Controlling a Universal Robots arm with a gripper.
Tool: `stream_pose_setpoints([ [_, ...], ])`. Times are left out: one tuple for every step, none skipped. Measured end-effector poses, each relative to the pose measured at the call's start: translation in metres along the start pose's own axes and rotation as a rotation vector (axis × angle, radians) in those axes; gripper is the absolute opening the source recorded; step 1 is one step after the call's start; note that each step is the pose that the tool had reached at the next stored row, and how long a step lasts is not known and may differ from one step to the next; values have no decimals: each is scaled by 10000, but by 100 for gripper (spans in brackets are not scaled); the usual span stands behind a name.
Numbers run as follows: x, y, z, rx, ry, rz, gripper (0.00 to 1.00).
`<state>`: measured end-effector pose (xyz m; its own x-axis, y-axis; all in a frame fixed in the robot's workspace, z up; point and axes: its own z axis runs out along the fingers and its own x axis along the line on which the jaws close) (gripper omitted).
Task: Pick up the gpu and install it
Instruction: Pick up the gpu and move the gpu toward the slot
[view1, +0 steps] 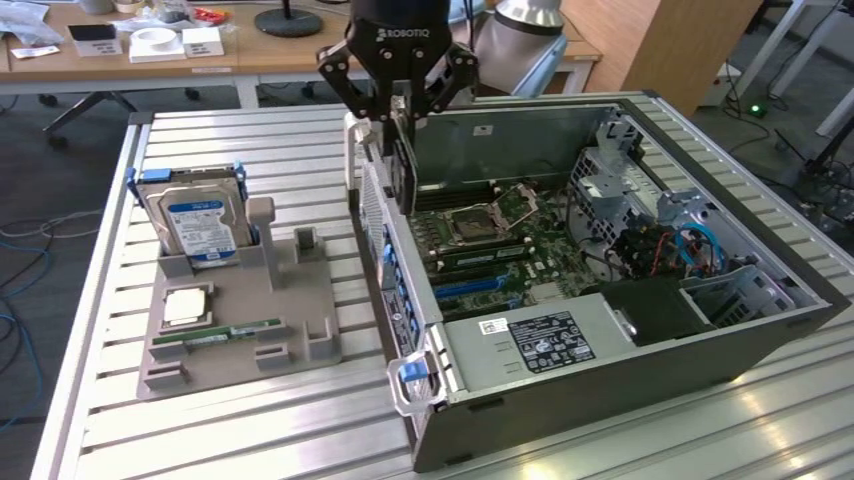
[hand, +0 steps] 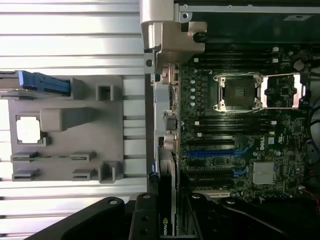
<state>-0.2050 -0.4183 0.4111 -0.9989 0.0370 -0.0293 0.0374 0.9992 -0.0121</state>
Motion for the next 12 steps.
stream_pose_setpoints([
  [-27,2,1,0,0,0,26],
  [-54,5,1,0,0,0,26],
  [-80,7,2,0,0,0,26],
  [-104,9,3,0,0,-1,26],
  [-125,12,4,0,-1,-1,26],
  [-150,16,4,0,0,1,26],
  [-173,19,5,0,0,1,26],
  [-197,21,5,0,1,0,26],
  [-220,24,7,-1,0,0,26],
  [-244,27,7,-1,0,0,26],
  [-269,30,8,-1,0,0,26],
  [-293,33,8,0,1,-1,26],
])
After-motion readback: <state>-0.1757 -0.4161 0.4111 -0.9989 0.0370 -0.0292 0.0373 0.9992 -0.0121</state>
